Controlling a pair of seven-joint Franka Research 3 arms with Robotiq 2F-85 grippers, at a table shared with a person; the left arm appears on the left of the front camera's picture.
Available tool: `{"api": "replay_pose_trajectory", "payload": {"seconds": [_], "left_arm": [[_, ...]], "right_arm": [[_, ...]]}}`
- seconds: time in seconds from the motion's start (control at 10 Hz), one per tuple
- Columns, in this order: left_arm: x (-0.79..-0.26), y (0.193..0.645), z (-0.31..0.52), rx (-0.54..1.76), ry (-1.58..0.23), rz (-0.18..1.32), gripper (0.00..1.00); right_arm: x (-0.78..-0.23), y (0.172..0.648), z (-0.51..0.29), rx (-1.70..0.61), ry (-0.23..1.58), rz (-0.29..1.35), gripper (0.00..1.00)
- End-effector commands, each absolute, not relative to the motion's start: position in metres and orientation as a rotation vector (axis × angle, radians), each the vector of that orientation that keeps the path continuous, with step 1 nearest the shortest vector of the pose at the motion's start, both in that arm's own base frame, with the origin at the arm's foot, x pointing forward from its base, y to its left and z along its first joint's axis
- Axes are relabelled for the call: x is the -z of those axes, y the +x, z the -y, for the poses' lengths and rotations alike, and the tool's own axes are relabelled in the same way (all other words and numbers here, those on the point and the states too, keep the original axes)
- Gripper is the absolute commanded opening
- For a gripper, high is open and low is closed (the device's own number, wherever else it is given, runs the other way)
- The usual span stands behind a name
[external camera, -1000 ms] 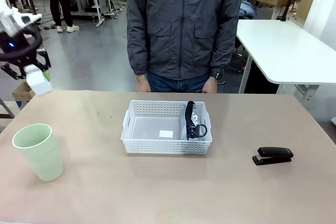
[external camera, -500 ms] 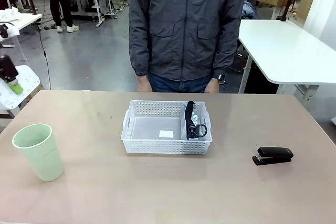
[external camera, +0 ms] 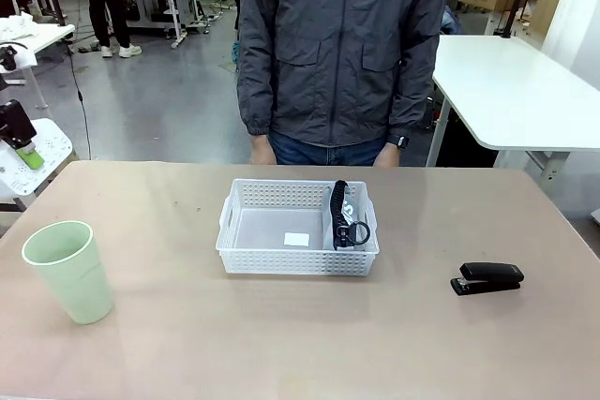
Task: Efficiently arrange items inside the basket to fit them all.
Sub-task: Pick up the Digital clock and place it inside the Organizing basket.
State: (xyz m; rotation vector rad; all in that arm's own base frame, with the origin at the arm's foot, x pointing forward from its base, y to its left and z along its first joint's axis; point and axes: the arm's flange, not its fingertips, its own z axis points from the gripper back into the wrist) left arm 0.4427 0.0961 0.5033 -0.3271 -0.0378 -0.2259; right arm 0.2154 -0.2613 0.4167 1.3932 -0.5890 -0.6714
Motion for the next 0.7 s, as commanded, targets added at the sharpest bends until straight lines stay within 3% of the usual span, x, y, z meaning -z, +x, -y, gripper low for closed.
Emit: {"api": "replay_pose_trajectory", "payload": {"seconds": [0.0, 0.3, 0.6], "left_arm": [[-0.503, 0.442, -0.097, 0.233, -0.327, 0.04, 0.5], [-0.559, 0.438, -0.005, 0.392, -0.237, 0.175, 0.5], [-0.58, 0.451, 0.115, 0.633, -0.18, 0.179, 0.5]], "right_arm": [[-0.419, 0.217, 0.261, 0.655, 1.398, 0.623, 1.0], [-0.419, 0.217, 0.261, 0.655, 1.398, 0.623, 1.0], [-0.419, 0.217, 0.261, 0.655, 1.398, 0.623, 1.0]]}}
